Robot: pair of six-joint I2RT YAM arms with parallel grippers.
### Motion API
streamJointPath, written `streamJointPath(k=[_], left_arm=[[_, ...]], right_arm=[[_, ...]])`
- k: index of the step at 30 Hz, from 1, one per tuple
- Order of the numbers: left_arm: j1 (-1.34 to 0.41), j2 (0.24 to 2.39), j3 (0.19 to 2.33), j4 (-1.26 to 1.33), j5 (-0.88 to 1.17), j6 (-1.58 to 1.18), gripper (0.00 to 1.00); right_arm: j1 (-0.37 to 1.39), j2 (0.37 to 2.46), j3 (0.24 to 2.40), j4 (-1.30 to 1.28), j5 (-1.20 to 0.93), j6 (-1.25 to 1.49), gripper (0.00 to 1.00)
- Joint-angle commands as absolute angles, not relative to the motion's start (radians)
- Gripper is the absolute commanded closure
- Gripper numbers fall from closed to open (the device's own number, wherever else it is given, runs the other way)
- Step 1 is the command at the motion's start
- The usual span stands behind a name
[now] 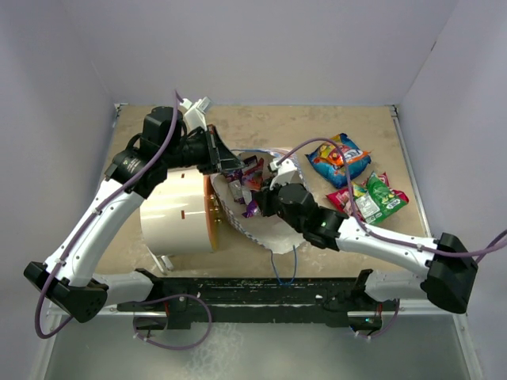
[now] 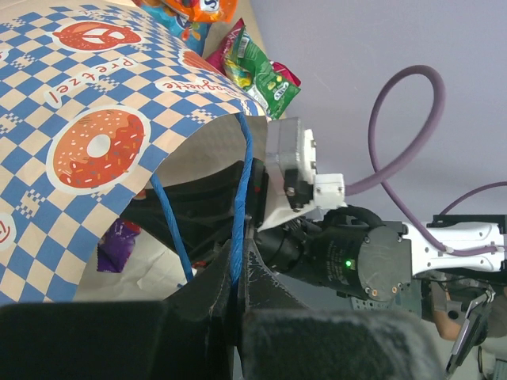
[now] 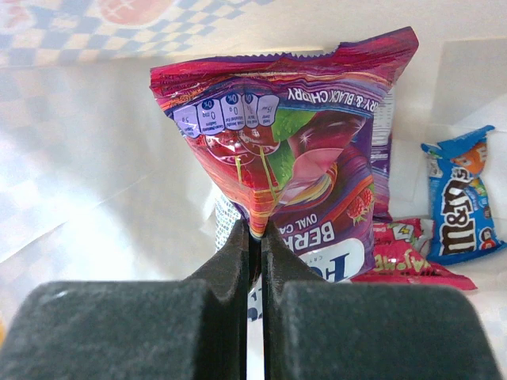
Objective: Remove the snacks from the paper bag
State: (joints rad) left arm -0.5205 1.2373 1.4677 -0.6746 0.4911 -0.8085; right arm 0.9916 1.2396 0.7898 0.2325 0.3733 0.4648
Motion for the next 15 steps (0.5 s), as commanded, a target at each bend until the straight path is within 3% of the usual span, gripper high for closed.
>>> streamJointPath(k=[1,15], left_arm=[[-0.526,1.222,1.485,-0.645,0.453,-0.843,1.00],[-0.526,1.184,1.416,-0.605,0.343,-0.862,1.00]], right_arm=[[0.987,1.158,0.889,0.196,0.292,0.510,1.00],[0.988,0.961,1.122,-0.116,0.053,0.429,1.00]])
